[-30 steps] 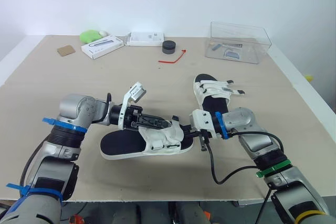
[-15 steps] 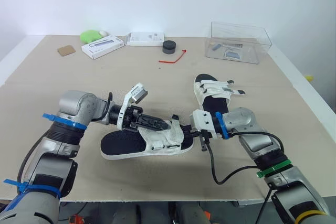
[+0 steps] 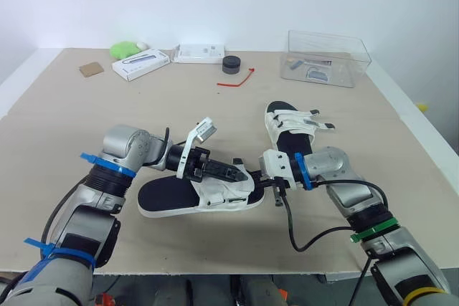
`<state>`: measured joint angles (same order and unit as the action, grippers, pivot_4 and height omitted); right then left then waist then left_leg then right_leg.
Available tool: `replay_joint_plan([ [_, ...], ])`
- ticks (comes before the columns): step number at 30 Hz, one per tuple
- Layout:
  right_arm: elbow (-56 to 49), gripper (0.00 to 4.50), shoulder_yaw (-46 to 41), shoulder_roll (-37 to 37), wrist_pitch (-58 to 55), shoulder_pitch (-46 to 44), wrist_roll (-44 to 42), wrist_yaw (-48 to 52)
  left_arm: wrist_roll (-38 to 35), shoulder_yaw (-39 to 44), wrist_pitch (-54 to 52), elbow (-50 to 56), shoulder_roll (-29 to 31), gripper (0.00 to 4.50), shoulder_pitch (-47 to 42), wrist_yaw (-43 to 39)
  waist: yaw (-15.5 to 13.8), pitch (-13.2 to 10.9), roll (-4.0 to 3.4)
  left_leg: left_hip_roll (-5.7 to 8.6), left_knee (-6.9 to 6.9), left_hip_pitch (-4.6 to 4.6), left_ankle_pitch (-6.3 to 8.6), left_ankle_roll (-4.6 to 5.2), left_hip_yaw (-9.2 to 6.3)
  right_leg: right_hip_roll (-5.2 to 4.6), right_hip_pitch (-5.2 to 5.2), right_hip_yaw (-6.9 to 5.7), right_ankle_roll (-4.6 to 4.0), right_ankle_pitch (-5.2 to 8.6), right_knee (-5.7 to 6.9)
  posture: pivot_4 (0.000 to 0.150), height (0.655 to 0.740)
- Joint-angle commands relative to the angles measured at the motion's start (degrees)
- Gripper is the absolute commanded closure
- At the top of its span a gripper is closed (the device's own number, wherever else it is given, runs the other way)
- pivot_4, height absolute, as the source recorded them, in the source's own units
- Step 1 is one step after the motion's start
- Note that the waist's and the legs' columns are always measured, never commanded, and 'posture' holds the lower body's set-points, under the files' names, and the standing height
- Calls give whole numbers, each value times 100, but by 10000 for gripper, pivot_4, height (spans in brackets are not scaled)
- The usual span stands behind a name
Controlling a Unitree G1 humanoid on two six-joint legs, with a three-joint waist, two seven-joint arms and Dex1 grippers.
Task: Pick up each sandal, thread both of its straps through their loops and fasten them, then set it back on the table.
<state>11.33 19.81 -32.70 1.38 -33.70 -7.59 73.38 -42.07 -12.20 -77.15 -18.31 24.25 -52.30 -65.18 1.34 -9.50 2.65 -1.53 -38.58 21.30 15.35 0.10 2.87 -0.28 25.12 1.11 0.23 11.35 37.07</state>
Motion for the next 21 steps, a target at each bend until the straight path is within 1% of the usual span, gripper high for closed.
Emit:
replay_joint_plan([
  [1,135,45000,41,-90,-50,63,242,-18,52,134,69,-121,-57,1055,-175,49,1,0,0,1,0,0,0,0,0,1,0,0,0,0,0,1500,7400],
  [11,138,45000,24,-121,-49,82,253,-31,316,-31,168,-467,-273,1055,-186,120,1,0,0,0,0,0,0,0,1,-1,0,0,2,-1,0,1500,7400],
  [17,119,45000,38,-116,-49,89,272,-48,433,61,261,-753,-492,1055,-275,257,1,0,0,0,0,0,0,0,1,-1,-1,-1,2,-1,0,1500,7400],
  [21,141,45000,35,-123,-35,81,279,-51,428,88,270,-752,-542,1055,-271,193,1,0,0,1,0,-1,0,0,1,-1,-2,0,2,-1,0,1500,7400],
])
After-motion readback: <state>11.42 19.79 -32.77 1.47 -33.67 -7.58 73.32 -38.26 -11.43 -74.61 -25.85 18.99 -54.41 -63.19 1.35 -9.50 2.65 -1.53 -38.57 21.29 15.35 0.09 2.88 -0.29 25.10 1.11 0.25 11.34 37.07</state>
